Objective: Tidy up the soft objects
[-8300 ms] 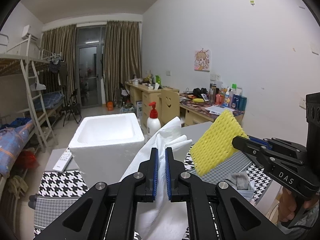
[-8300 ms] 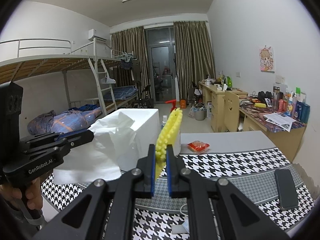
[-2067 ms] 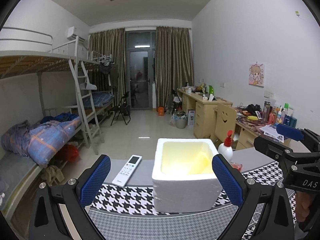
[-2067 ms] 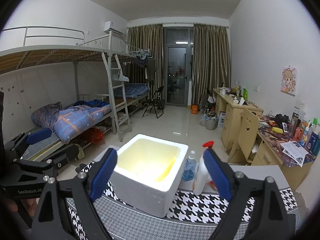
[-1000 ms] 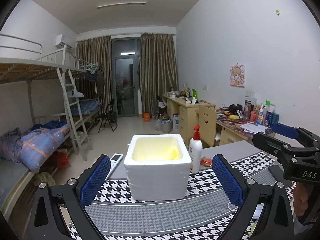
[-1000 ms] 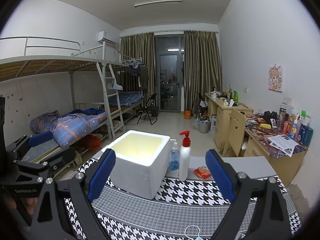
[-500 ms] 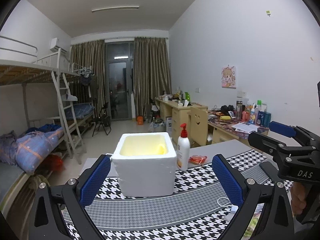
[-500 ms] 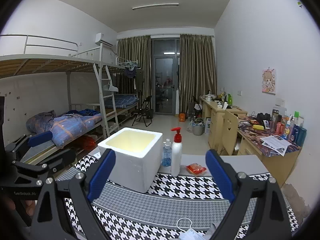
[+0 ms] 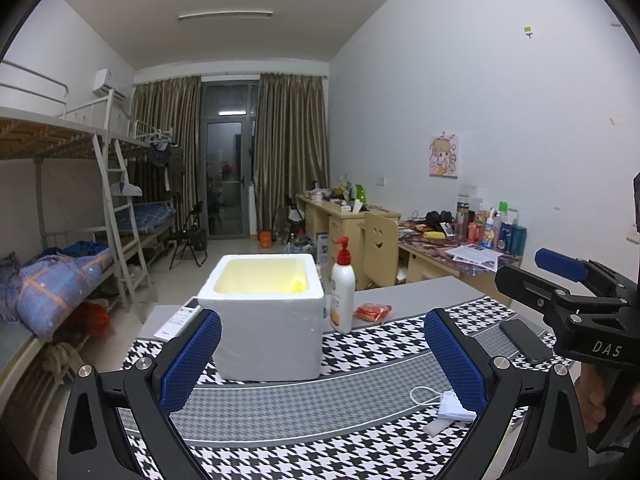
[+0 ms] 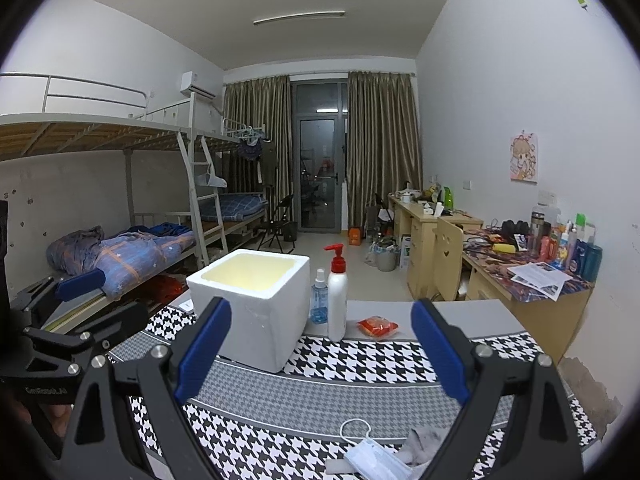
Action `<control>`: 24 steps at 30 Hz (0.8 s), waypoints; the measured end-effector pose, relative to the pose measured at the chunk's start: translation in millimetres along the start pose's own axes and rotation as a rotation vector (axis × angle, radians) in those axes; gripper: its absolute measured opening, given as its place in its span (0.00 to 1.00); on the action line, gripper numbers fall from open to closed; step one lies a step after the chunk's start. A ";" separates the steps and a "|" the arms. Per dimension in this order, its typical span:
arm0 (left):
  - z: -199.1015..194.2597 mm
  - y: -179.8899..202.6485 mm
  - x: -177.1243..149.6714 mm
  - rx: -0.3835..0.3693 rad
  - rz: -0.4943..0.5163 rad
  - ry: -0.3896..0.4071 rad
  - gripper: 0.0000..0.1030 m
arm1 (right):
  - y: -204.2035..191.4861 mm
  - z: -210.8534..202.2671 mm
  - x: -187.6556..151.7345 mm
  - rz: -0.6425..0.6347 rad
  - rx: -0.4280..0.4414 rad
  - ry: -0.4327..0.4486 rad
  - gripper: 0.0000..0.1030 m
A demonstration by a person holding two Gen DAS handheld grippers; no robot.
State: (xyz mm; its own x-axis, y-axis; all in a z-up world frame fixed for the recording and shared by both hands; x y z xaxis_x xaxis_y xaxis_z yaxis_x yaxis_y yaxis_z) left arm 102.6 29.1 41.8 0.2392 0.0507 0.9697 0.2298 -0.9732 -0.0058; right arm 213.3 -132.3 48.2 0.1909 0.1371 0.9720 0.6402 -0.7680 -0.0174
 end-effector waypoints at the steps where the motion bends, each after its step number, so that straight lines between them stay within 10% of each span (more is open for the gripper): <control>1: -0.4 0.6 -0.6 -0.002 -0.002 0.000 0.99 | 0.5 -1.3 -2.1 0.000 -0.003 -0.001 0.91; 24: -5.6 29.8 -22.9 -0.100 0.004 -0.009 0.99 | 30.2 -19.8 -32.1 0.057 -0.079 -0.028 0.91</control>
State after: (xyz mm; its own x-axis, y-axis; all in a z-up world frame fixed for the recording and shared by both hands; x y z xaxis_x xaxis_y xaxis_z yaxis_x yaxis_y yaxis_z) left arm 98.7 -2.4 20.8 0.2485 0.0484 0.9674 0.1334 -0.9909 0.0153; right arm 211.7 -172.3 21.1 0.2467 0.1084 0.9630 0.5669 -0.8221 -0.0527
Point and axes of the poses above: each gripper's, at about its wrist camera, not at the fingertips, and z roughly the way its jaws point, y to its right, x to its top, the point moved 5 cm from there along z, roughly the way its jaws point, and after that the axes turned 6 degrees about x, right-handed, at the moved point
